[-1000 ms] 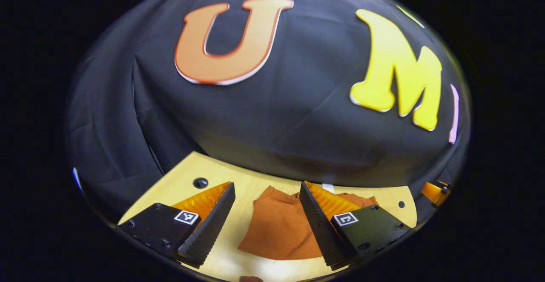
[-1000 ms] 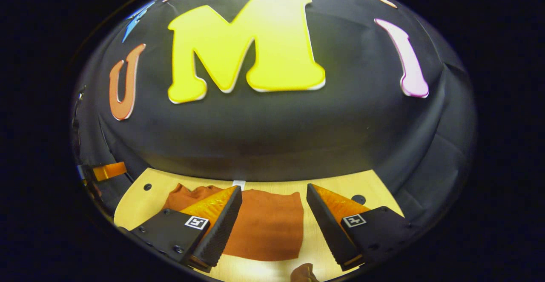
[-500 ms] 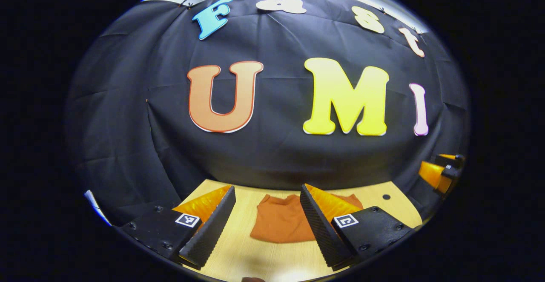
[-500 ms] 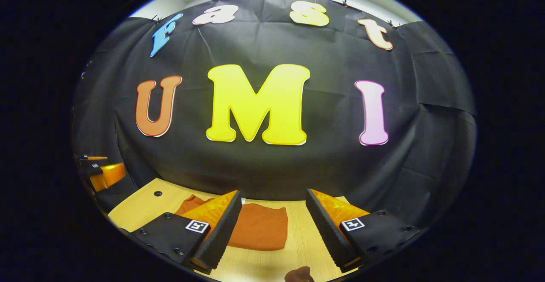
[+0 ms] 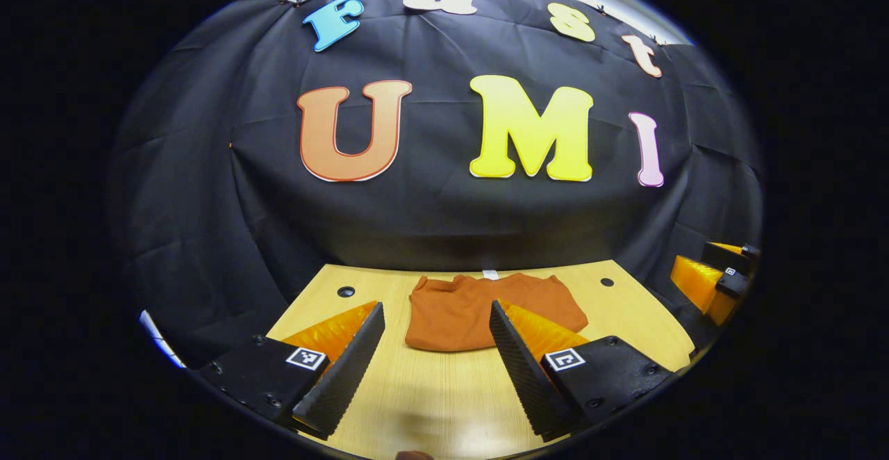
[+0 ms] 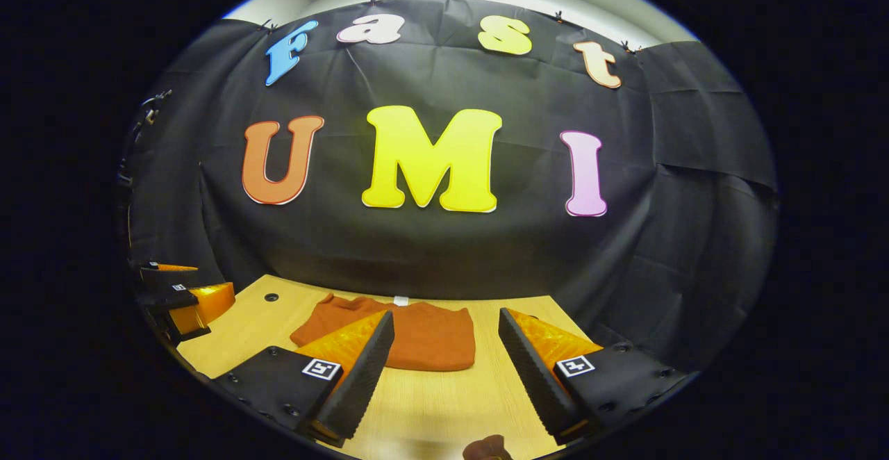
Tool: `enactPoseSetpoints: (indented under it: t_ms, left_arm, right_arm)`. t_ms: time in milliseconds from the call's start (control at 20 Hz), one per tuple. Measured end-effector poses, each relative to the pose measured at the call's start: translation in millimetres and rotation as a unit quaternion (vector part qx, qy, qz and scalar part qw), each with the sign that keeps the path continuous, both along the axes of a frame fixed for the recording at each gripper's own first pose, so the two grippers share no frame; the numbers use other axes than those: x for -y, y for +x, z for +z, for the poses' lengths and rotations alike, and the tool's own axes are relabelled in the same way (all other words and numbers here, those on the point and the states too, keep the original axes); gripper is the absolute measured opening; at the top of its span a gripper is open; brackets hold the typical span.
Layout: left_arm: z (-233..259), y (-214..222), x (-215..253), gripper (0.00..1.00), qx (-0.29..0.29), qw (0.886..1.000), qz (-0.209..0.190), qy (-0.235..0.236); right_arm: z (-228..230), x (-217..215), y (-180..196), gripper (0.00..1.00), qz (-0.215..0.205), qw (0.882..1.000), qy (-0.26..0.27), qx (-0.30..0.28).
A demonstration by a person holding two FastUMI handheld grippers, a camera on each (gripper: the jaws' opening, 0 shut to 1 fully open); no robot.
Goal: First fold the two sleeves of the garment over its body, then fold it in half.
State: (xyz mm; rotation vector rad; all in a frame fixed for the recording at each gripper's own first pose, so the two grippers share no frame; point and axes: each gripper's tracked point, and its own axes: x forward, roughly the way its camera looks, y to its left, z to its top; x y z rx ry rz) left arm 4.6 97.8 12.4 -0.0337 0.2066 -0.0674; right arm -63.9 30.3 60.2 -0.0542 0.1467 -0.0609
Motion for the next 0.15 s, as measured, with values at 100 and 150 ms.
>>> enactPoseSetpoints:
  t_ms: [100, 150]
  left_arm:
    - [6, -2, -4, 0.99, 0.005, 1.000, -0.001, 0.002]
    - [13, -3, -6, 0.99, 0.014, 1.000, 0.001, -0.001]
  right_arm:
    - [-1, -10, -4, 0.96, 0.002, 1.000, -0.001, -0.007]
    - [1, -15, -4, 0.96, 0.004, 1.000, -0.006, -0.004]
